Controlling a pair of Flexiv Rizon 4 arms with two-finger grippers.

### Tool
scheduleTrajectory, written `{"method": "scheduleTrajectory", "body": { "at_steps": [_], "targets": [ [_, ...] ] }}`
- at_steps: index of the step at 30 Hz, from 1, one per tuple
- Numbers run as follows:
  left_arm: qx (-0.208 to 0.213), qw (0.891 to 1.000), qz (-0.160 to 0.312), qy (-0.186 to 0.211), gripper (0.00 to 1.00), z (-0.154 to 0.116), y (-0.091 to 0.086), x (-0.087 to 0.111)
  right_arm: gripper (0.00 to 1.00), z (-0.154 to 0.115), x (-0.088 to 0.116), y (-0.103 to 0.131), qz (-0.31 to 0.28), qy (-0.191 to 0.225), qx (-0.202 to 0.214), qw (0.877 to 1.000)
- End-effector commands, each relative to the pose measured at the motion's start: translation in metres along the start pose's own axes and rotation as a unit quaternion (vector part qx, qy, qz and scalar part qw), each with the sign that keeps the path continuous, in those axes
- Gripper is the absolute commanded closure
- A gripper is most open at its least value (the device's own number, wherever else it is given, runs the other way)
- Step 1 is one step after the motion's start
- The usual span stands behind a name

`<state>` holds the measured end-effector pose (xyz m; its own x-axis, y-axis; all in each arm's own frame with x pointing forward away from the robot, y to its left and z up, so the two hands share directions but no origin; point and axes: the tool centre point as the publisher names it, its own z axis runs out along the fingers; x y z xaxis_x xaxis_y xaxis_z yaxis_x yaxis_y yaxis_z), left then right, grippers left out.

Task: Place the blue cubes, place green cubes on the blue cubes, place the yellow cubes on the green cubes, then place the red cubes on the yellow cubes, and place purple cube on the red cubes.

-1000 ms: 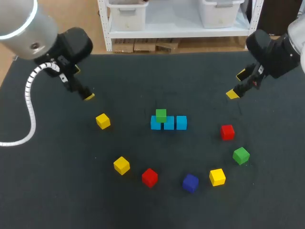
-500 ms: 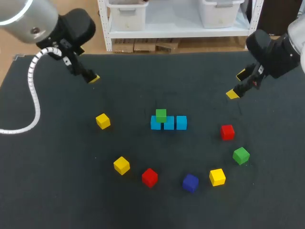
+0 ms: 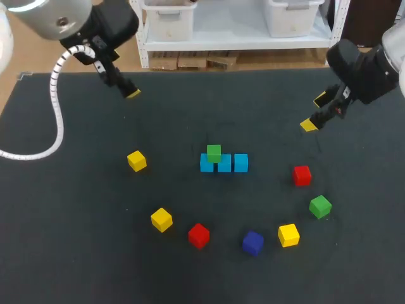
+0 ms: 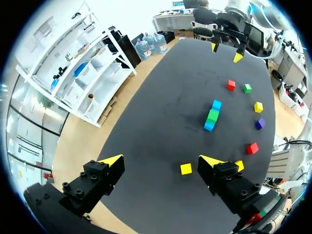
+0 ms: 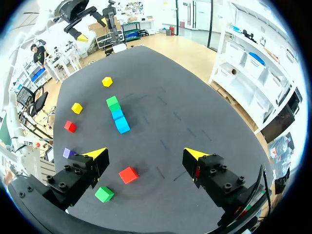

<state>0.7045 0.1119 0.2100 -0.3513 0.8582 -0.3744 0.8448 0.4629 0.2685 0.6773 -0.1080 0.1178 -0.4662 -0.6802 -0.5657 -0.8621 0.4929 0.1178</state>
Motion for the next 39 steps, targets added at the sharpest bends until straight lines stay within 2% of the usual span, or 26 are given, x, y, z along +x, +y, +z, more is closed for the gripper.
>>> {"method": "scheduleTrajectory", "body": {
  "at_steps": [1,16,20,23,29,39],
  "targets": [
    [-0.001,1.000,0.000,0.007,0.00,0.000,0.000,-0.003,0.00,0.000,0.000,-0.001,0.000,-0.001,-0.001,1.000],
    [-0.001,1.000,-0.007,0.002,0.00,0.003,-0.001,-0.001,0.00,0.000,0.000,-0.001,0.000,-0.001,-0.001,1.000],
    [-0.020,0.996,-0.052,-0.069,0.00,0.007,-0.005,0.003,0.00,0.000,0.000,-0.001,0.000,-0.001,-0.001,1.000],
    [-0.030,0.992,-0.072,-0.102,0.00,0.008,-0.007,0.001,0.00,0.000,0.000,-0.001,0.000,-0.001,-0.001,1.000],
    [-0.041,0.986,-0.098,-0.132,0.00,0.015,-0.007,0.001,0.00,0.000,0.000,-0.001,0.000,-0.001,-0.001,1.000],
    [-0.064,0.972,-0.141,-0.178,0.00,0.012,0.008,0.003,0.00,0.000,0.000,-0.001,0.000,-0.001,-0.001,1.000]
  ]
}}
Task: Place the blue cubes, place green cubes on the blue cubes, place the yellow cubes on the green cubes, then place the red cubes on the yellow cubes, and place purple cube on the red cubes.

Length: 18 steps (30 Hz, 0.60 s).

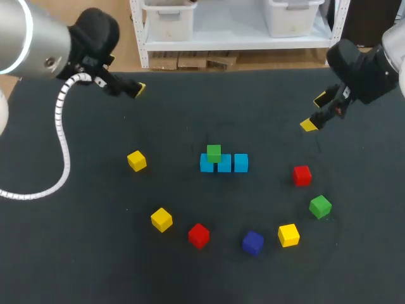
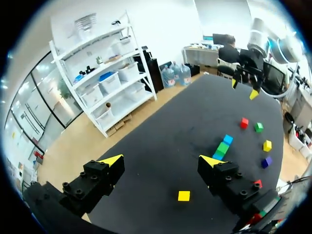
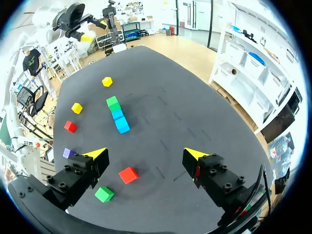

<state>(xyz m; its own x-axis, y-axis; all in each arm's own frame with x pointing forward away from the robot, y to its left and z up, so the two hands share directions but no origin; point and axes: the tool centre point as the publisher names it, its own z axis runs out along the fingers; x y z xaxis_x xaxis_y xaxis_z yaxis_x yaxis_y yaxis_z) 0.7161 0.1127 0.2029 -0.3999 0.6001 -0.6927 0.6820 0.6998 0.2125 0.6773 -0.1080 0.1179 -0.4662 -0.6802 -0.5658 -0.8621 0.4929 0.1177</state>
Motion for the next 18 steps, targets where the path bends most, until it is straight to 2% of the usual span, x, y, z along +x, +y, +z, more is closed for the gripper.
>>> {"method": "scheduleTrajectory", "body": {
  "at_steps": [1,6,18],
  "targets": [
    [-0.005,1.000,-0.006,-0.023,0.00,-0.0003,0.0009,0.0038,0.00,0.0004,0.0001,-0.0005,0.000,-0.001,-0.001,1.000],
    [0.004,0.999,-0.013,-0.037,0.00,-0.0001,-0.0004,0.0018,0.00,0.0004,0.0001,-0.0005,0.000,-0.001,-0.001,1.000],
    [0.004,0.999,-0.013,-0.037,0.00,-0.0001,-0.0004,0.0018,0.00,0.0004,0.0001,-0.0005,0.000,-0.001,-0.001,1.000]
  ]
}}
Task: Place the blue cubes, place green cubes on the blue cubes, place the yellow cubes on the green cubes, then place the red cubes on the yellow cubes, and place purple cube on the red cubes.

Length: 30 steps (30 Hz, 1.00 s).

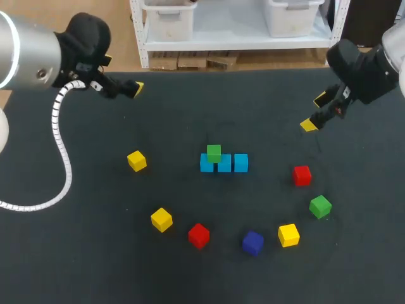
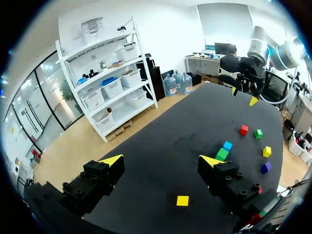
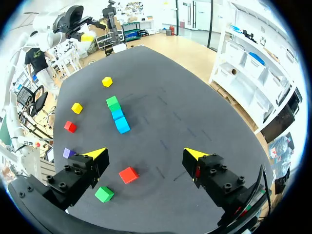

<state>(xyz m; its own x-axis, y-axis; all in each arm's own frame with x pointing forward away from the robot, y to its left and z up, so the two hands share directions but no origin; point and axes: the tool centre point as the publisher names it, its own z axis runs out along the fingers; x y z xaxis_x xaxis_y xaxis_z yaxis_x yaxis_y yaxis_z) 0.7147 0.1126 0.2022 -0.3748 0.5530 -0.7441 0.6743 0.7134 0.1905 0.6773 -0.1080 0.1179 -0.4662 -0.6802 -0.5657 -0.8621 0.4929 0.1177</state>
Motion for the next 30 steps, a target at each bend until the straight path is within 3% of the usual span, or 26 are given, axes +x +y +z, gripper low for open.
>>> {"method": "scheduleTrajectory", "body": {
  "at_steps": [1,16,24,30],
  "targets": [
    [0.002,1.000,0.000,-0.002,0.00,0.000,0.001,0.001,0.00,0.000,0.000,-0.001,0.000,-0.001,-0.001,1.000],
    [0.002,1.000,0.000,-0.002,0.00,0.000,0.001,0.001,0.00,0.000,0.000,-0.001,0.000,-0.001,-0.001,1.000],
    [0.002,1.000,0.000,-0.002,0.00,0.000,0.001,0.001,0.00,-0.008,0.022,0.020,-0.031,0.045,0.018,0.998],
    [0.002,1.000,0.000,-0.002,0.00,0.000,0.001,0.001,0.00,0.005,0.053,0.049,-0.075,0.106,0.023,0.991]
  ]
}}
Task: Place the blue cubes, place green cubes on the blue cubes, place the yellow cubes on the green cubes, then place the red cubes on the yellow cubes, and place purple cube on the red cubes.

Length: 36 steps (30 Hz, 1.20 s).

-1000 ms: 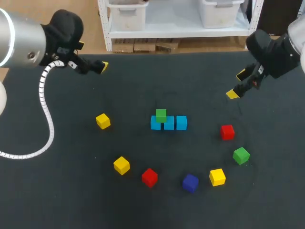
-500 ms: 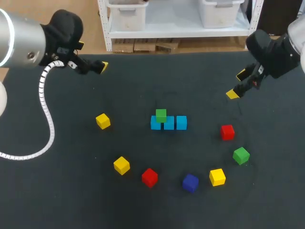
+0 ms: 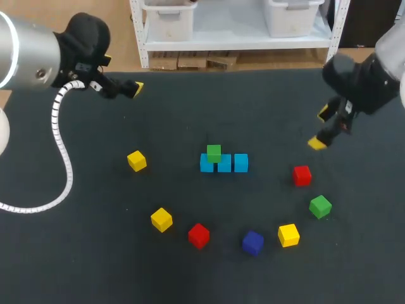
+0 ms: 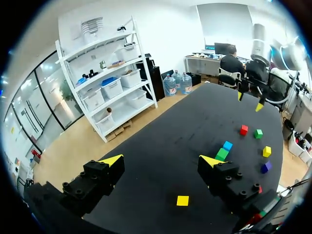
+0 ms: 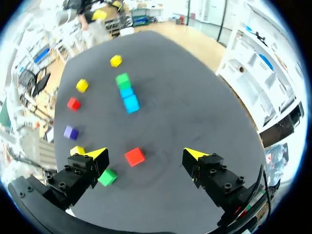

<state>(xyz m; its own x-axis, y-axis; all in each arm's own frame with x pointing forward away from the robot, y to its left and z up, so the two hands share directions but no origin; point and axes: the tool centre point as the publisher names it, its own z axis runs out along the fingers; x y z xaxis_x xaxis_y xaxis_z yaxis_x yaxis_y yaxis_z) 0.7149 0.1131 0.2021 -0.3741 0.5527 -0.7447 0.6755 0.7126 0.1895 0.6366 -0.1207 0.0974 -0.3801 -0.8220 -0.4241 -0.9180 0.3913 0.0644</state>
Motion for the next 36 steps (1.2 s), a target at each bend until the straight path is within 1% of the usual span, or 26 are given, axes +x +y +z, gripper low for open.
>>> {"method": "scheduleTrajectory", "body": {
  "at_steps": [1,4,5,11,14,16,17,19,20,21,24,26,28,29,31,34,36],
  "targets": [
    [0.001,1.000,0.000,-0.002,0.00,0.000,0.000,0.001,0.00,0.009,0.015,0.029,-0.015,0.027,0.026,0.999],
    [0.001,1.000,0.000,-0.002,0.00,0.000,0.000,0.001,0.00,0.018,0.025,0.041,-0.048,0.048,0.041,0.997],
    [0.001,1.000,0.000,-0.002,0.00,0.000,0.000,0.001,0.00,0.020,0.028,0.043,-0.052,0.052,0.038,0.997],
    [0.001,1.000,0.000,-0.002,0.00,0.000,0.000,0.001,0.00,0.028,0.037,0.047,-0.090,0.070,0.045,0.993],
    [0.001,1.000,0.000,-0.002,0.00,0.000,0.000,0.001,0.00,0.030,0.041,0.053,-0.088,0.087,0.044,0.991],
    [0.001,1.000,0.000,-0.002,0.00,0.000,0.000,0.001,0.00,0.036,0.045,0.058,-0.058,0.106,0.040,0.992],
    [0.001,1.000,0.000,-0.002,0.00,0.000,0.000,0.001,0.00,0.039,0.047,0.061,-0.041,0.108,0.045,0.992],
    [0.001,1.000,0.000,-0.002,0.00,0.000,0.000,0.001,0.00,0.043,0.049,0.065,0.017,0.108,0.037,0.993],
    [0.001,1.000,0.000,-0.002,0.00,0.000,0.000,0.001,0.00,0.046,0.049,0.069,0.033,0.107,0.041,0.993],
    [0.001,1.000,0.000,-0.002,0.00,0.000,0.000,0.001,0.00,0.051,0.050,0.075,0.042,0.109,0.056,0.992],
    [0.001,1.000,0.000,-0.002,0.00,0.000,0.000,0.001,0.00,0.059,0.053,0.085,0.070,0.125,0.066,0.988],
    [0.001,1.000,0.000,-0.002,0.00,0.000,0.000,0.001,0.00,0.063,0.055,0.088,0.075,0.134,0.079,0.985],
    [0.001,1.000,0.000,-0.002,0.00,0.000,0.000,0.001,0.00,0.067,0.060,0.085,0.089,0.144,0.108,0.980],
    [0.001,1.000,0.000,-0.002,0.00,0.000,0.000,0.001,0.00,0.069,0.062,0.082,0.095,0.146,0.112,0.978],
    [0.001,1.000,0.000,-0.002,0.00,0.000,0.000,0.001,0.00,0.069,0.065,0.076,0.116,0.145,0.107,0.977],
    [0.001,1.000,0.000,-0.002,0.00,0.000,0.000,0.001,0.00,0.067,0.066,0.067,0.136,0.143,0.113,0.974],
    [0.001,1.000,0.000,-0.002,0.00,0.000,0.000,0.001,0.00,0.067,0.067,0.063,0.150,0.141,0.106,0.973]
  ]
}}
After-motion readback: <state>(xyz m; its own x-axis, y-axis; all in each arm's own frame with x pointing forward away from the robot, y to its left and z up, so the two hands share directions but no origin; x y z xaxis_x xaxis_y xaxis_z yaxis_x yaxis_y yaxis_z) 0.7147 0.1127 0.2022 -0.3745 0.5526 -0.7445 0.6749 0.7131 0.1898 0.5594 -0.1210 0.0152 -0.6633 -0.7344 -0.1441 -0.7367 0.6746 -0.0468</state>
